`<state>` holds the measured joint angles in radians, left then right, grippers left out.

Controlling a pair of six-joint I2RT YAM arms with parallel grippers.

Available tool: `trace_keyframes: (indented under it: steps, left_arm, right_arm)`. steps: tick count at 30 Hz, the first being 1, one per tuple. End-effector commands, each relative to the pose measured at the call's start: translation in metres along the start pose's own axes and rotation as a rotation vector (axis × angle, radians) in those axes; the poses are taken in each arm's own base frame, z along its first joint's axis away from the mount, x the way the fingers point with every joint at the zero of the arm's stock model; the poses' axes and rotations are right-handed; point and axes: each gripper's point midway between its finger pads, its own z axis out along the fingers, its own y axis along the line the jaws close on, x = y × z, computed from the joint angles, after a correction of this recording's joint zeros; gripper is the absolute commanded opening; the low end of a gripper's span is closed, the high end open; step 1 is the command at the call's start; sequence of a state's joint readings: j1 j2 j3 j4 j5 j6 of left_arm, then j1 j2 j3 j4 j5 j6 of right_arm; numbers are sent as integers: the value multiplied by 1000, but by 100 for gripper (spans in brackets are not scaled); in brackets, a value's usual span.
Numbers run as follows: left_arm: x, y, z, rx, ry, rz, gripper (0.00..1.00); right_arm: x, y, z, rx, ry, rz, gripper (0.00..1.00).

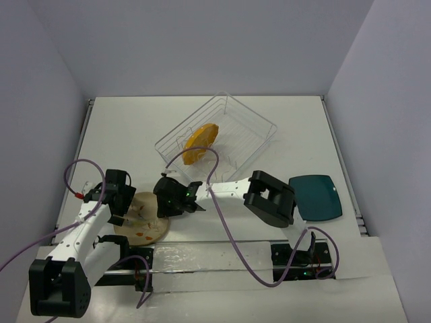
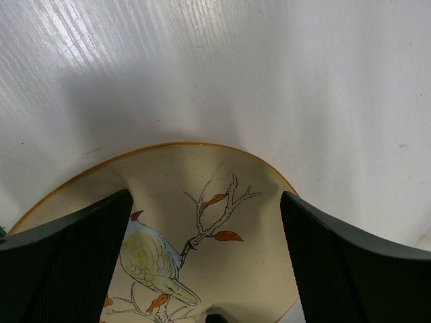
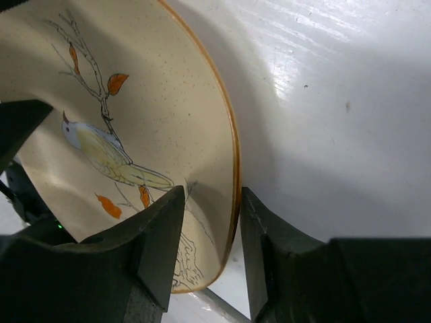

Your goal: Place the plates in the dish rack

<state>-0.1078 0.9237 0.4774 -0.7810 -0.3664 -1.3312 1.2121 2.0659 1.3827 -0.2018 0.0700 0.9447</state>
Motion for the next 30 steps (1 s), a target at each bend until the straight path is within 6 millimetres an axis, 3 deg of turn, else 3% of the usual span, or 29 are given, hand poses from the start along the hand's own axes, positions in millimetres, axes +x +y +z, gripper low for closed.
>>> trace_keyframes:
  steps: [1,3,11,14,17,24,28,30]
  left_arm:
    - [9,8,9,-18,30,-9,99]
    - [10,7,10,-14,30,-7,99]
    - [1,-9,-1,33,22,11,99]
    - [-15,-30,-24,105,-9,8,99]
    - [-41,-58,-61,225,-66,2,99]
    - [-78,-109,-150,530,-135,73,99]
    - [-81,-146,-192,734,-125,170,99]
    - [-81,-157,-203,782,-120,200,99]
  right_arm:
    - [4,-13,12,21,16,62,39]
    - [5,-16,12,29,18,75,35]
    - [0,-24,4,51,-14,106,1]
    - [-12,-21,-8,47,-64,83,0]
    - [-30,-15,-24,38,-132,46,0]
    - [-99,13,-91,13,-385,-237,0]
    - [-136,35,-150,-44,-538,-425,0]
    - [-150,44,-171,-92,-600,-544,0]
